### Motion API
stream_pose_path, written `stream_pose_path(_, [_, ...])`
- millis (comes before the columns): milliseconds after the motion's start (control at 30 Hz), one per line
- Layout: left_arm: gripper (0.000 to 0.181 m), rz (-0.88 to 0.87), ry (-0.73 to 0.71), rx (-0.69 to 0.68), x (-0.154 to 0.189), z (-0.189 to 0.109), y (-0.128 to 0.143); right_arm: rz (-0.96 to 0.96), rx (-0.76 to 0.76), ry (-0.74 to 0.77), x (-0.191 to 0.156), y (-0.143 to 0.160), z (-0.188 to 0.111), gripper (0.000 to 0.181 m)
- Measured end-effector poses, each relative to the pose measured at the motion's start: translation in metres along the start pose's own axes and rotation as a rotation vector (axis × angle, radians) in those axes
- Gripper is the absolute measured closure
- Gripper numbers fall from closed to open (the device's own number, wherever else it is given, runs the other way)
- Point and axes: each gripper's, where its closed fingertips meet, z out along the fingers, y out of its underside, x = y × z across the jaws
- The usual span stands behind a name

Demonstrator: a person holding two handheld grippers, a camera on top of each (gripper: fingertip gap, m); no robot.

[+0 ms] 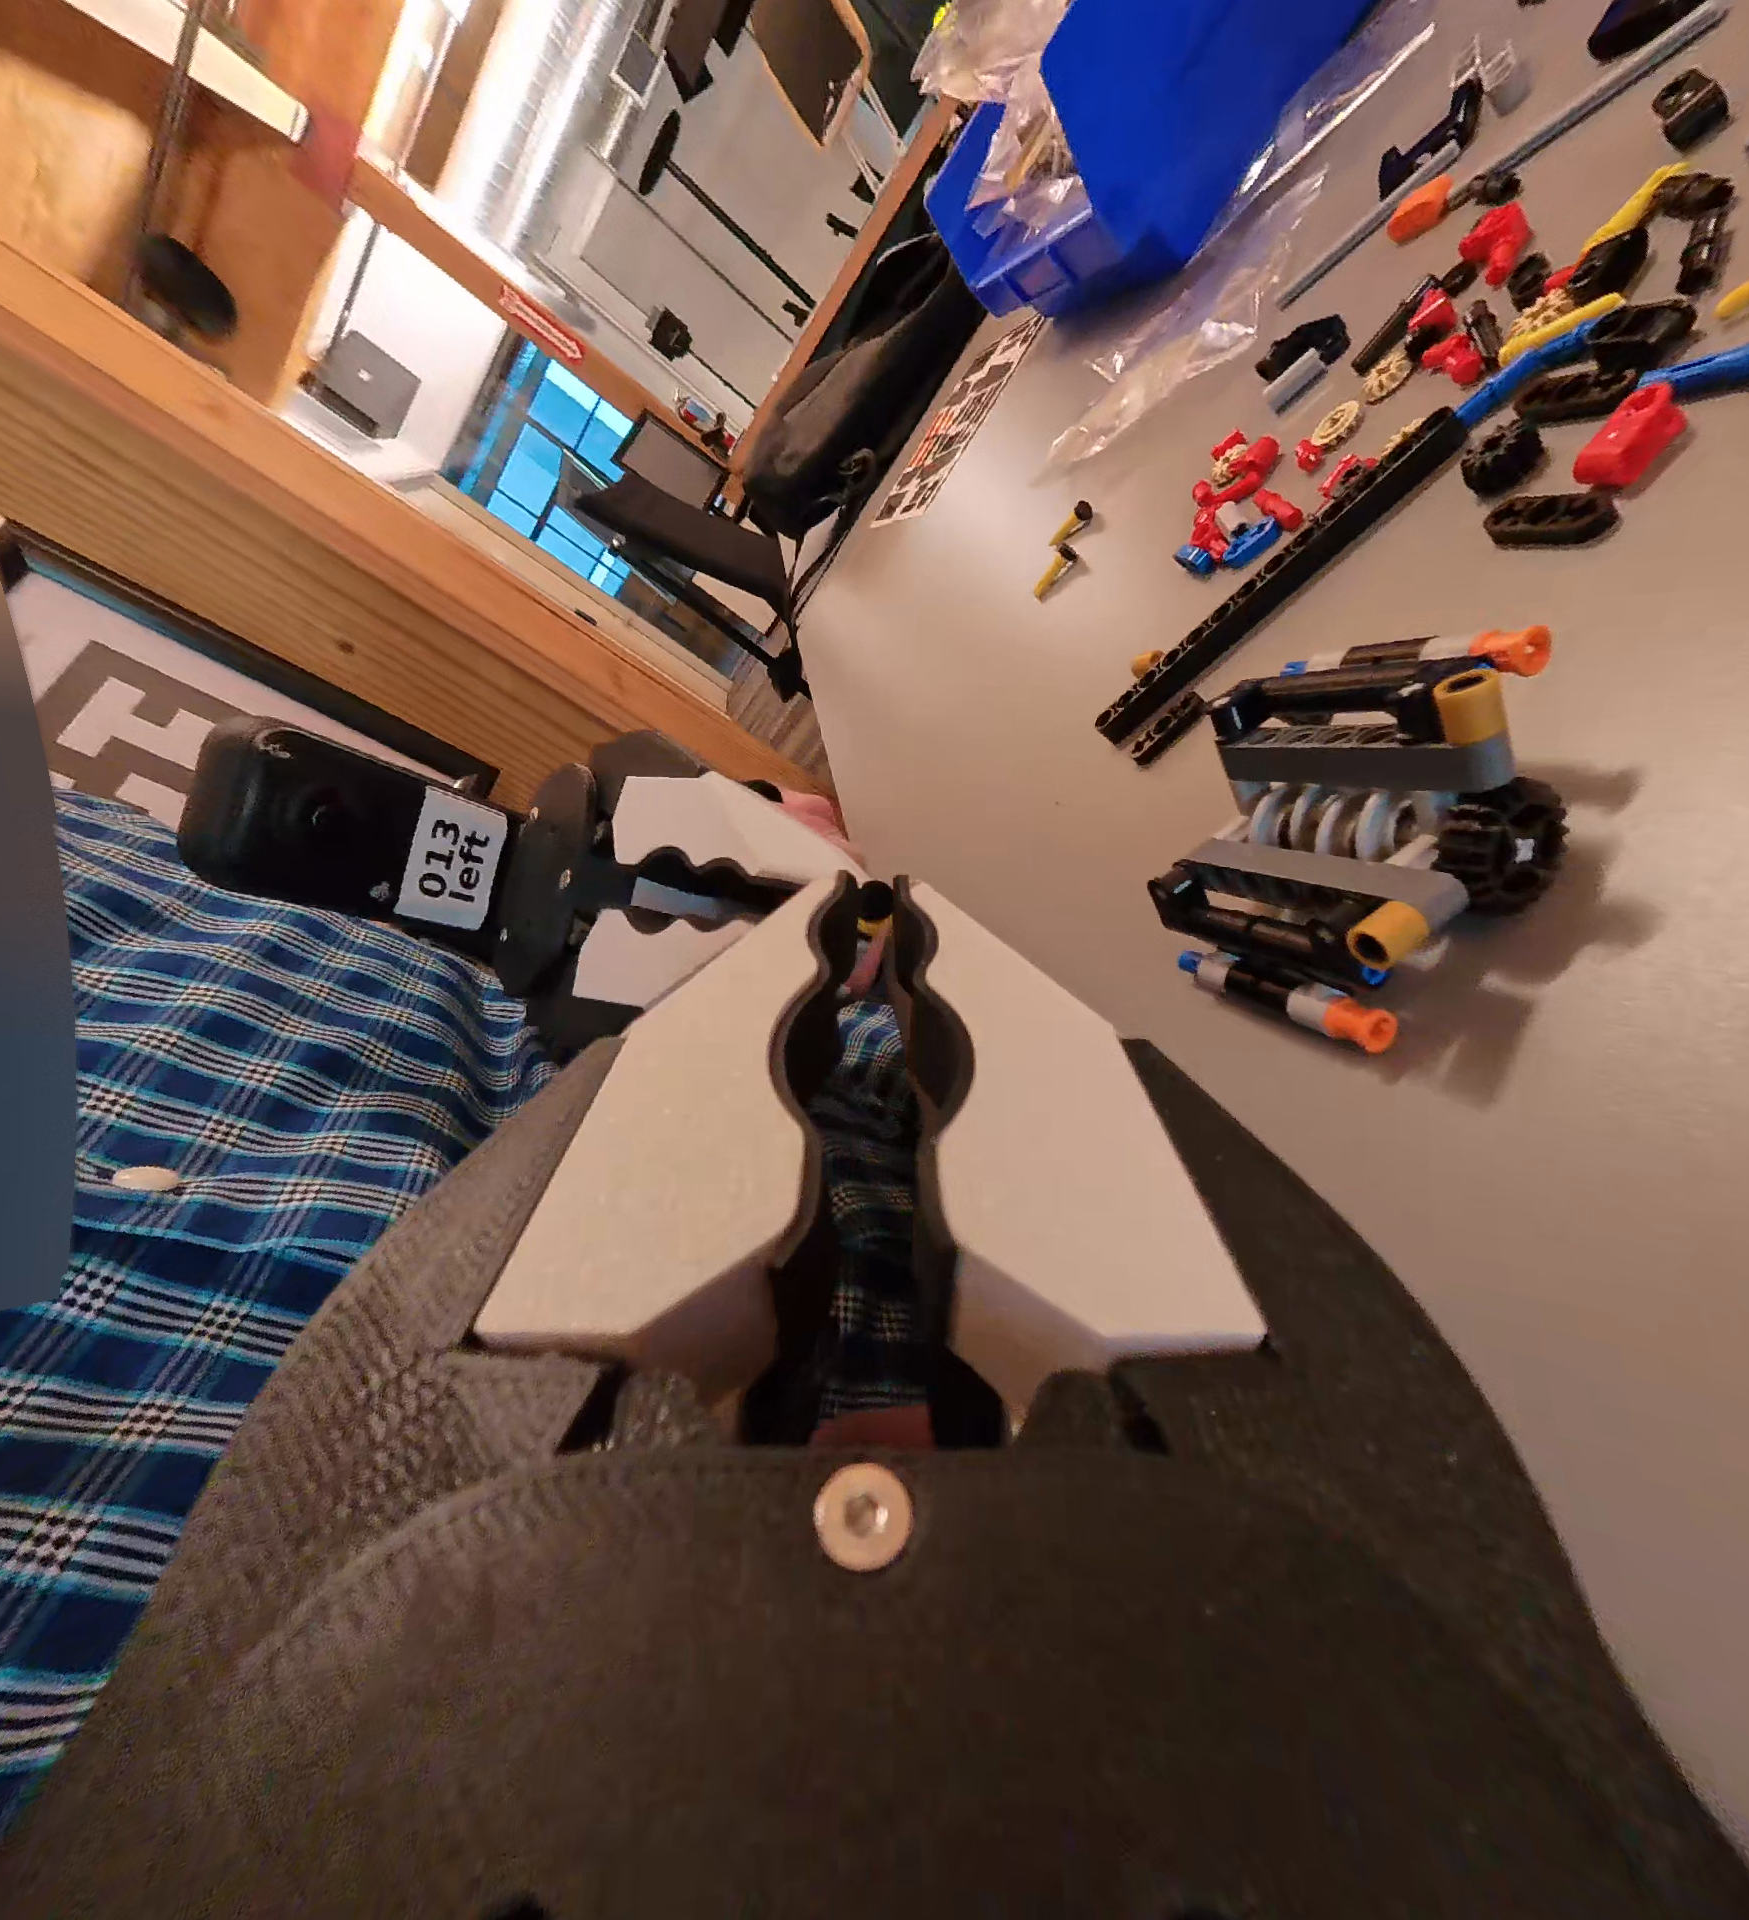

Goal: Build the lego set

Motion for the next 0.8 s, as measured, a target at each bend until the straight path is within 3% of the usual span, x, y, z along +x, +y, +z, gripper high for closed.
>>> stream_pose_path(300, [0.18,0.022,-0.019,0.041,-0.001,-0.003,-0.008,-0.034,0.041,-0.03,-0.008,-0.002,-0.002,0.177])
stream_pose_path(800, [0.181,0.042,-0.001,-0.043,0.008,0.004,0.007,-0.368,-0.056,0.195,0.005,0.013,-0.004,0.177])
